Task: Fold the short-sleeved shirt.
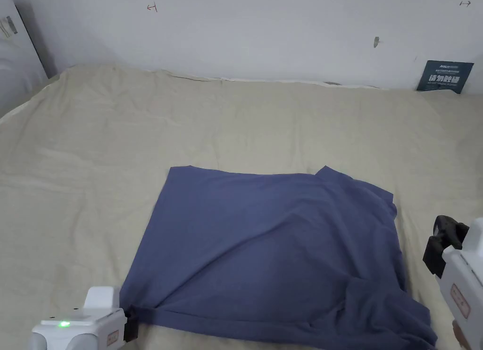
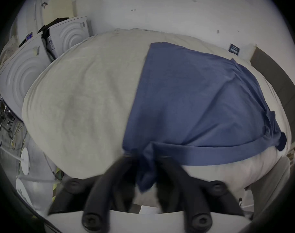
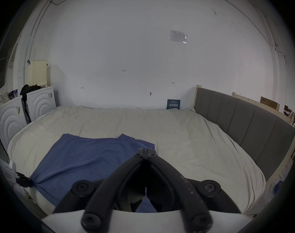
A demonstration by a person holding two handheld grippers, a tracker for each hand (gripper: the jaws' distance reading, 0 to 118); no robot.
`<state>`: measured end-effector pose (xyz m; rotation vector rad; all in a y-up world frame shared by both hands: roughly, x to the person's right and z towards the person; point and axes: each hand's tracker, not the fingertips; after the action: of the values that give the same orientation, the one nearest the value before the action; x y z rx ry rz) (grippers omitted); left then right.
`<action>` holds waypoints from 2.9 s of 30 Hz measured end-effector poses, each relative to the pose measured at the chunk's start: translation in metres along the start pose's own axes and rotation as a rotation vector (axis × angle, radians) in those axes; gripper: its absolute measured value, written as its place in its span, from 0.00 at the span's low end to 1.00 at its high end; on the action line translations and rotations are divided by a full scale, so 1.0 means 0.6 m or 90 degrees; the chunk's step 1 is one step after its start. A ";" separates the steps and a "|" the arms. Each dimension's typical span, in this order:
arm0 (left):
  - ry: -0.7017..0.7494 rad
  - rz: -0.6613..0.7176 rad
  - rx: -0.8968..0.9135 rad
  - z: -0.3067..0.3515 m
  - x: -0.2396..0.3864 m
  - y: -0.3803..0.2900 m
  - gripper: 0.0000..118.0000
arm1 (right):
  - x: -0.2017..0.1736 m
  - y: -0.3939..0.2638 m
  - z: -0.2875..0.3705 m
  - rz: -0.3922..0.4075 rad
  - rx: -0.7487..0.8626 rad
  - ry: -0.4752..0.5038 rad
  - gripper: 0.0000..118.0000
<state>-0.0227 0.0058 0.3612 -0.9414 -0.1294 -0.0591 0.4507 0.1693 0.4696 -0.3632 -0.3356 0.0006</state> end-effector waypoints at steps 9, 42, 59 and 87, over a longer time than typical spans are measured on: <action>0.001 -0.010 0.066 0.034 0.005 0.012 0.03 | 0.058 -0.109 -0.022 -0.058 -0.181 -0.031 0.74; 0.024 -0.010 0.152 -0.063 0.020 0.290 0.03 | 0.036 -0.048 -0.251 0.021 -0.180 0.015 0.04; 0.077 -0.087 -0.009 -0.226 0.081 0.312 0.03 | 0.031 -0.161 -0.440 -0.034 -0.367 -0.020 0.05; 0.042 -0.074 0.568 0.215 0.147 0.201 0.42 | -0.042 0.055 0.037 0.019 0.149 -0.044 0.31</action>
<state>0.0666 0.1815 0.3512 -0.0410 -0.1314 -0.1268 0.4215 0.2066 0.4696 -0.1362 -0.3940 0.0811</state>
